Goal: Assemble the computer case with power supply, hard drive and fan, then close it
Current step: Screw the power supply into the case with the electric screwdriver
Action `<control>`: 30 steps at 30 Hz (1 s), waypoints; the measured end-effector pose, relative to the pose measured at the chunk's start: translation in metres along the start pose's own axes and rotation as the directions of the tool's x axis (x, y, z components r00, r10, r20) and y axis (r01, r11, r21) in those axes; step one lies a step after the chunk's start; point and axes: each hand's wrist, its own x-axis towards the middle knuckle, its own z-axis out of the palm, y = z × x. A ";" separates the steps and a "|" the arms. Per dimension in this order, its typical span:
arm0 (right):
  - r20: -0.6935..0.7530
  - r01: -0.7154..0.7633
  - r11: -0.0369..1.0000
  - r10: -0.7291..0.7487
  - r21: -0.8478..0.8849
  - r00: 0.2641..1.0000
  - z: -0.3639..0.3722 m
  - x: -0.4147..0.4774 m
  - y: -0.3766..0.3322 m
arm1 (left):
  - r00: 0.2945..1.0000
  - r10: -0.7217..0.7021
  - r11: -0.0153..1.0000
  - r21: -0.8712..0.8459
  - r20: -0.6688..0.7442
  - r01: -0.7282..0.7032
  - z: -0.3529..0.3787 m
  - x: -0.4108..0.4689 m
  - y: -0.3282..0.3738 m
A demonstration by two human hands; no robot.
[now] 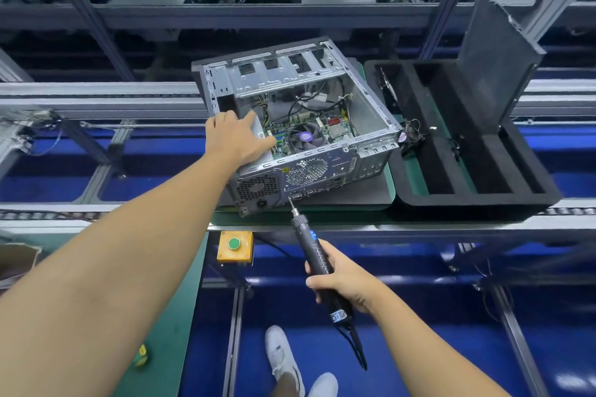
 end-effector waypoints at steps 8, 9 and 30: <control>-0.005 -0.041 0.999 0.041 0.006 0.999 0.006 -0.013 0.024 | 0.999 -0.012 1.000 -0.002 0.038 0.012 0.001 -0.015 0.007; -0.008 -0.040 0.999 0.040 0.009 0.999 0.007 -0.013 0.025 | 0.998 -0.015 1.000 -0.008 0.057 0.015 0.002 -0.018 0.009; -0.029 -0.071 0.997 0.072 0.024 0.997 0.013 0.019 0.042 | 0.987 0.136 0.991 0.000 0.085 -0.137 0.010 -0.047 0.020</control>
